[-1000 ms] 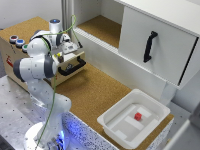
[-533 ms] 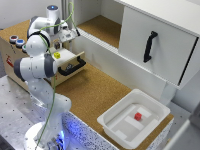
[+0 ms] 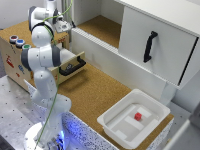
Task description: Put the purple block on top of the drawer
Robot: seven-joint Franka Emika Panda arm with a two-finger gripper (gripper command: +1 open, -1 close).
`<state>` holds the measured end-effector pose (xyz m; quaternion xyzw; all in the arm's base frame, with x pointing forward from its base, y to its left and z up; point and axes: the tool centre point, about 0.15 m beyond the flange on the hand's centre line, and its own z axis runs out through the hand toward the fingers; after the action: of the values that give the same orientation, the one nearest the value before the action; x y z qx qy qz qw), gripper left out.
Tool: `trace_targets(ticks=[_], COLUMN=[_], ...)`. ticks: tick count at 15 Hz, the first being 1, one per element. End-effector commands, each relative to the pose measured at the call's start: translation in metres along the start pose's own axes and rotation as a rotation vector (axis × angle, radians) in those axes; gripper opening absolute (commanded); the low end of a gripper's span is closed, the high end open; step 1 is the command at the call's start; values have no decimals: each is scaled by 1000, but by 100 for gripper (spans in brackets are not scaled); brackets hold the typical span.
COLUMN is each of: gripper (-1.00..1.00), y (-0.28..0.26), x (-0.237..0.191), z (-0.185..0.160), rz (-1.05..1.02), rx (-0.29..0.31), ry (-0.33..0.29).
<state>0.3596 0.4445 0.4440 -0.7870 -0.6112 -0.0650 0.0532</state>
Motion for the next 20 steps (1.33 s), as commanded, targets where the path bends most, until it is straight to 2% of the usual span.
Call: trace_targets(ticks=[1,2,3,11,12,15,18,20], gripper=[-100,-100,100,100,100,100,100,100], y=[-5,-8,-11,-14,-15,-27,-30,-41], x=[34,33,31,17,17,8,1,4], z=[-3,-5,-8,-39,-46,-82,-90,-88], rz=[-48,-66,-84,-133,-118,-228,-295,-276], rx=[-33,-41,-41,-11,-34,-33,-6,-1], ry=[-206,-204,-193,-129,-151,-117,-97,-110])
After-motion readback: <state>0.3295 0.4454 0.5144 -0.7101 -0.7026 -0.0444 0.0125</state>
